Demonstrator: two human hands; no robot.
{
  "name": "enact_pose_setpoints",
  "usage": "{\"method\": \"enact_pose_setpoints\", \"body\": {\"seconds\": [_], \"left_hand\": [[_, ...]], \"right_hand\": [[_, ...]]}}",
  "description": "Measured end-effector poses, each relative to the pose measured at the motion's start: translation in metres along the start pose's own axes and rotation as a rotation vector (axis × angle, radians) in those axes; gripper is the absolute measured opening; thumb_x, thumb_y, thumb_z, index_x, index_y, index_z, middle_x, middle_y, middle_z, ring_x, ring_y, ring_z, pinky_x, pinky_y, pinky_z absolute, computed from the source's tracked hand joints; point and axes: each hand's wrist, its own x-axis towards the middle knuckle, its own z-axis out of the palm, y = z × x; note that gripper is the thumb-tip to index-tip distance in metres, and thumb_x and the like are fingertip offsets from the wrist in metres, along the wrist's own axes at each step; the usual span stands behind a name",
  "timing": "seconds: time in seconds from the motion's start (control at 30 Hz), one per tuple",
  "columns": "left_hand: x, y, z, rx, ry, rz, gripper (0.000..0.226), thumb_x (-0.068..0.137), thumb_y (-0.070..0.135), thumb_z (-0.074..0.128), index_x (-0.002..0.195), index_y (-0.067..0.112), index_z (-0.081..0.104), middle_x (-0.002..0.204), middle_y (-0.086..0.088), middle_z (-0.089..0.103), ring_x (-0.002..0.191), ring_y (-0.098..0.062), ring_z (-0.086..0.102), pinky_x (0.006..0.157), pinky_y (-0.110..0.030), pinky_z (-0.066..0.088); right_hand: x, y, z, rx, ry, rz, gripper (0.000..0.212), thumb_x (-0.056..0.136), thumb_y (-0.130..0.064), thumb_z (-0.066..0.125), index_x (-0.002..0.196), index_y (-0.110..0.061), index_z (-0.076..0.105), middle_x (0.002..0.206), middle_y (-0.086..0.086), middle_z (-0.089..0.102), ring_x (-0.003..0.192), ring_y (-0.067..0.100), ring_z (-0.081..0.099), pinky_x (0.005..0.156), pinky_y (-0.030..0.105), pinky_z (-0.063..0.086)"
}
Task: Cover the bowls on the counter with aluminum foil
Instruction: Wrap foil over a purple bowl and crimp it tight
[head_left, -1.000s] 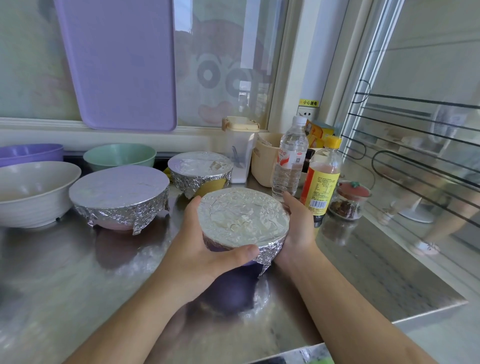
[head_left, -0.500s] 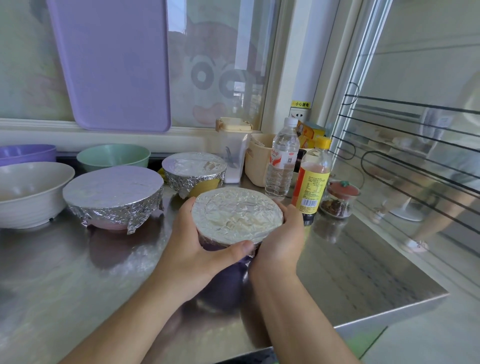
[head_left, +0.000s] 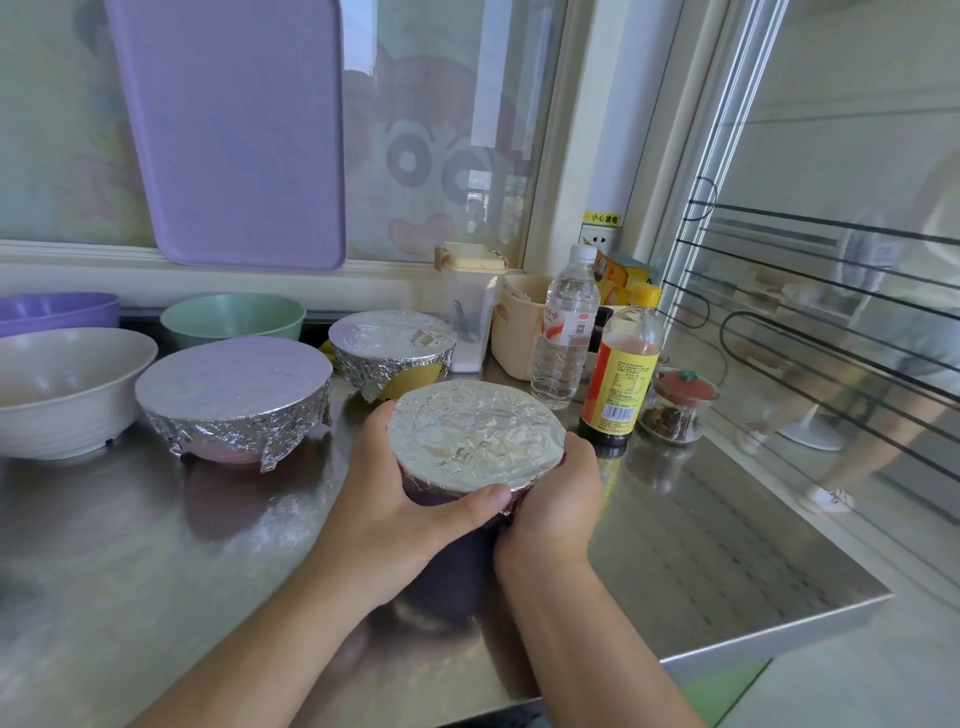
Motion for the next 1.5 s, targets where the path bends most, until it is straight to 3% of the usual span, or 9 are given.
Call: {"method": "enact_pose_setpoints", "body": {"seconds": [0.2, 0.33, 0.43, 0.63, 0.8, 1.0, 1.13, 1.27, 1.5], "left_hand": [[0.004, -0.007, -0.005, -0.022, -0.025, -0.013, 0.09, 0.064, 0.03, 0.1, 0.129, 0.052, 0.041, 0.136, 0.025, 0.056, 0.122, 0.016, 0.054, 0.094, -0.005, 0.043], [0.007, -0.013, -0.006, -0.03, -0.04, -0.003, 0.099, 0.057, 0.05, 0.099, 0.137, 0.052, 0.039, 0.144, 0.018, 0.052, 0.13, 0.009, 0.052, 0.11, -0.021, 0.043], [0.008, -0.017, -0.004, -0.016, -0.044, -0.005, 0.108, 0.056, 0.057, 0.097, 0.146, 0.045, 0.038, 0.148, 0.015, 0.049, 0.135, 0.003, 0.051, 0.117, -0.036, 0.043], [0.002, -0.013, -0.001, -0.002, -0.024, -0.011, 0.112, 0.056, 0.057, 0.093, 0.15, 0.039, 0.035, 0.147, 0.02, 0.046, 0.13, 0.011, 0.051, 0.111, -0.027, 0.046], [0.002, -0.012, -0.003, -0.002, -0.013, -0.023, 0.106, 0.06, 0.051, 0.094, 0.148, 0.039, 0.035, 0.146, 0.02, 0.048, 0.128, 0.012, 0.052, 0.105, -0.018, 0.044], [0.004, -0.011, -0.005, -0.038, -0.023, -0.042, 0.112, 0.054, 0.058, 0.093, 0.148, 0.04, 0.035, 0.146, 0.018, 0.048, 0.128, 0.01, 0.054, 0.113, -0.031, 0.047], [0.004, -0.011, -0.007, -0.044, -0.045, -0.051, 0.116, 0.054, 0.06, 0.093, 0.151, 0.039, 0.033, 0.148, 0.018, 0.046, 0.128, 0.011, 0.052, 0.116, -0.034, 0.044], [0.005, -0.011, -0.009, -0.026, -0.067, -0.067, 0.105, 0.051, 0.067, 0.092, 0.14, 0.061, 0.035, 0.148, 0.026, 0.037, 0.131, 0.012, 0.049, 0.119, -0.032, 0.039], [0.008, -0.006, -0.016, -0.051, -0.096, -0.096, 0.074, 0.063, 0.055, 0.084, 0.131, 0.061, 0.056, 0.141, 0.026, 0.049, 0.13, 0.004, 0.056, 0.12, -0.037, 0.037]], "right_hand": [[0.006, -0.021, -0.008, -0.153, -0.024, -0.039, 0.027, 0.095, -0.027, 0.052, 0.087, -0.013, 0.073, 0.079, 0.007, 0.076, 0.069, 0.03, 0.073, 0.062, 0.036, 0.056], [0.016, -0.03, -0.009, -0.221, -0.013, -0.155, 0.029, 0.084, -0.04, 0.056, 0.098, -0.023, 0.076, 0.104, 0.004, 0.08, 0.106, 0.029, 0.075, 0.101, 0.05, 0.057], [0.004, -0.03, -0.005, -0.141, -0.069, -0.06, 0.034, 0.102, -0.02, 0.048, 0.09, -0.016, 0.079, 0.086, 0.003, 0.081, 0.085, 0.024, 0.078, 0.077, 0.037, 0.06], [-0.008, -0.008, 0.005, 0.029, -0.054, 0.036, 0.034, 0.099, -0.021, 0.048, 0.097, -0.01, 0.081, 0.092, 0.013, 0.081, 0.069, 0.028, 0.077, 0.055, 0.032, 0.06], [-0.007, -0.002, 0.005, 0.045, -0.028, 0.038, 0.033, 0.101, -0.018, 0.048, 0.106, -0.008, 0.08, 0.103, 0.016, 0.08, 0.08, 0.031, 0.079, 0.063, 0.035, 0.064], [0.002, -0.02, -0.009, -0.12, -0.059, -0.01, 0.022, 0.096, -0.01, 0.06, 0.094, -0.01, 0.083, 0.09, 0.009, 0.082, 0.082, 0.028, 0.08, 0.067, 0.036, 0.064], [0.02, -0.028, -0.022, -0.215, -0.038, -0.107, 0.035, 0.092, -0.004, 0.052, 0.107, -0.02, 0.08, 0.107, 0.006, 0.081, 0.102, 0.026, 0.077, 0.095, 0.046, 0.061], [0.024, -0.043, -0.013, -0.153, -0.13, -0.077, 0.025, 0.106, -0.018, 0.052, 0.117, -0.018, 0.074, 0.114, -0.001, 0.079, 0.104, 0.014, 0.075, 0.088, 0.032, 0.057], [0.023, -0.032, -0.008, -0.258, -0.203, -0.144, 0.036, 0.102, -0.008, 0.049, 0.121, -0.02, 0.076, 0.111, 0.008, 0.08, 0.111, 0.03, 0.074, 0.106, 0.059, 0.054]]}}
